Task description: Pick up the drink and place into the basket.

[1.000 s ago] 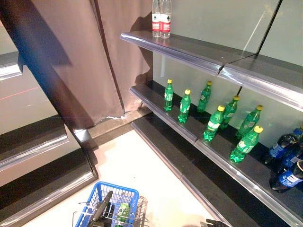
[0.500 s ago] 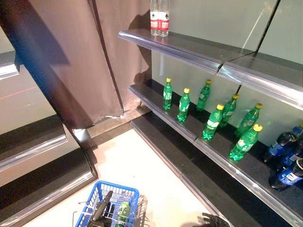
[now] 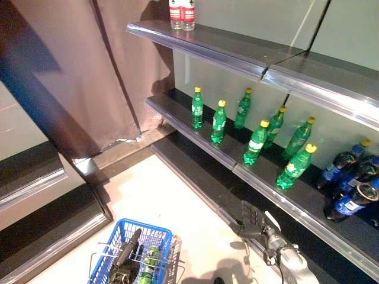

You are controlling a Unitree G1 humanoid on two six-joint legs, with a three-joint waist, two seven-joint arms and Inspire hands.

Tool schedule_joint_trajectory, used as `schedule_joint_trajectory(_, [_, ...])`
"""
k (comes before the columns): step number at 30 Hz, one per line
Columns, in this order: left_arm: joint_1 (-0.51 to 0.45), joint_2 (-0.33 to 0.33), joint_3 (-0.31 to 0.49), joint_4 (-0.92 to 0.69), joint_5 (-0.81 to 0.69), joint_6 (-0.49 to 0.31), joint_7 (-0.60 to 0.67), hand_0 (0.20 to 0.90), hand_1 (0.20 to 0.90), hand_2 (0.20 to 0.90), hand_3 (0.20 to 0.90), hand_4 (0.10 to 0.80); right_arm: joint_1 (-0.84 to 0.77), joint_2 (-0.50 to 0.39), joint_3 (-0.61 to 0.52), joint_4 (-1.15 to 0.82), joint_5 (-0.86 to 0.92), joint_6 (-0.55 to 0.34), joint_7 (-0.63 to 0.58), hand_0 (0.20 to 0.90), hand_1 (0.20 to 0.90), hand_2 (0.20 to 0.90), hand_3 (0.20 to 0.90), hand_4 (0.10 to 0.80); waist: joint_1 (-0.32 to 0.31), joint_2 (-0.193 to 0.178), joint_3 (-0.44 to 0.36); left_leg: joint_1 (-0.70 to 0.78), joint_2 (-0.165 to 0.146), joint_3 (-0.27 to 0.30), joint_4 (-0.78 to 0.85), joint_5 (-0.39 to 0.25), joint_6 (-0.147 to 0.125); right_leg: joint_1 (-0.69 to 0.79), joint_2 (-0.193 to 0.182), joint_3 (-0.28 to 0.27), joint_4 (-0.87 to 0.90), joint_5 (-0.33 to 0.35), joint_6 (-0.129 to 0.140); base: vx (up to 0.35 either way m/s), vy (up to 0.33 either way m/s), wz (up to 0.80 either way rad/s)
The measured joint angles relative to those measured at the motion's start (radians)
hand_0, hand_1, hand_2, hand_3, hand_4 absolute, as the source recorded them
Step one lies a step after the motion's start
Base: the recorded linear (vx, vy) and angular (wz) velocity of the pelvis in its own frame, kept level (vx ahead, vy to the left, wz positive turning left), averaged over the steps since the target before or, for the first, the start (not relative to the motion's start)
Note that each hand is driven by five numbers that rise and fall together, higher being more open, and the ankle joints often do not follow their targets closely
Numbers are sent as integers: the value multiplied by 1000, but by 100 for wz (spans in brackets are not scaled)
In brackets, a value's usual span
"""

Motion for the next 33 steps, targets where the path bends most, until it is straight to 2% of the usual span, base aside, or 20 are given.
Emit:
schedule_joint_trajectory(5, [15,-2,0,-33,36,23,13,300,300,300,200,100,25,-19,-50,-178,2,-19,7,900,900,900,900,800,-15,-4,4,2,-3,32,0,-3,3,-16,2,34,0,9,6,-11,22,-19])
schedule_joint_trajectory(10, [15,-6,-1,-39,55,44,14,300,300,300,200,100,24,-43,-105,-243,54,-55,31,900,900,900,900,800,-25,-9,8,10,-6,49,0,-6,6,-16,1,50,0,11,10,6,16,-11])
schedule_joint_trajectory(15, [5,-15,-5,-40,83,58,20,300,300,300,200,100,-8,-51,-111,-252,102,-69,31,900,900,900,900,800,-36,-6,10,13,-5,56,0,-9,7,-17,1,58,0,12,11,24,-8,-6])
schedule_joint_trajectory(19, [3,-18,-6,-47,91,61,35,300,300,300,200,100,-46,-54,-109,-251,99,-69,-23,900,900,900,900,800,-30,-4,11,13,-3,56,0,-9,7,-16,1,57,0,11,11,0,0,0])
schedule_joint_trajectory(24, [4,-18,-5,-53,91,60,56,300,300,300,200,100,-94,-56,-100,-250,91,-70,-127,900,900,900,900,800,12,-1,13,15,-4,52,1,-9,7,-13,0,54,0,12,11,9,-9,1])
schedule_joint_trajectory(33, [13,-18,-1,-53,91,61,62,300,300,300,200,100,-107,-56,-88,-248,77,-69,-173,900,900,900,900,800,29,7,18,15,-8,27,2,-8,7,-2,-4,31,0,13,7,5,-8,8])
